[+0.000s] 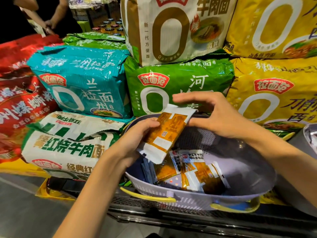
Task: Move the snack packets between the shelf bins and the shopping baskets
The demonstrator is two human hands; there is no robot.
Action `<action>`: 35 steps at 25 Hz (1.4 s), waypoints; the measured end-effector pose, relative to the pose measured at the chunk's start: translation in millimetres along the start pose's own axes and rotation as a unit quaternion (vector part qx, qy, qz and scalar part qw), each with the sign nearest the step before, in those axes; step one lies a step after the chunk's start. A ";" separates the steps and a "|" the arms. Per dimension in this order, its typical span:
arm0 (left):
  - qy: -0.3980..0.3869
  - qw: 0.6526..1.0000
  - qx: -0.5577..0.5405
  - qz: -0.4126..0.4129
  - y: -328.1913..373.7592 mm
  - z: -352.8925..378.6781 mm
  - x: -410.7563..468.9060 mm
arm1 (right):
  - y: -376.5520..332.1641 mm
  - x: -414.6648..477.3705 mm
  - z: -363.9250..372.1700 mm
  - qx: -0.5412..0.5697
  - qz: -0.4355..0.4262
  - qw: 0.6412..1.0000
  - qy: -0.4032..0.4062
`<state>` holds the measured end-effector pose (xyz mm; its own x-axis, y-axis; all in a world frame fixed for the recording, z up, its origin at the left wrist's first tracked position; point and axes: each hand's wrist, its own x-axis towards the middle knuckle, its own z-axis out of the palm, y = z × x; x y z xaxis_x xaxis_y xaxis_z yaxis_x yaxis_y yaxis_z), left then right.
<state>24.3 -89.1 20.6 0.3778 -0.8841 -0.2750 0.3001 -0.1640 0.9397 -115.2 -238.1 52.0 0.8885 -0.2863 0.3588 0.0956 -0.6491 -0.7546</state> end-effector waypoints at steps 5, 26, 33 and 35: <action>-0.040 0.998 0.045 0.008 1.7 3.1 -4.6 | -4.2 14.1 -8.0 0.081 0.030 0.996 -0.013; 0.046 0.992 0.064 0.101 -6.4 -6.1 10.0 | 53.7 -32.2 48.6 -0.420 0.137 0.748 -0.495; 0.070 0.993 0.034 0.083 -4.1 -3.5 9.2 | 33.9 -21.7 6.6 -0.263 0.173 0.886 -0.340; 0.079 0.993 0.029 0.085 -4.8 -5.4 10.3 | 11.7 -20.1 -20.6 -0.102 0.211 0.951 -0.201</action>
<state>31.5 -95.1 12.2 0.5529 -0.8222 -0.1353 0.1713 -0.0468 0.9841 -141.1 -254.4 47.3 0.9326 -0.2848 -0.2219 -0.3592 -0.6713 -0.6483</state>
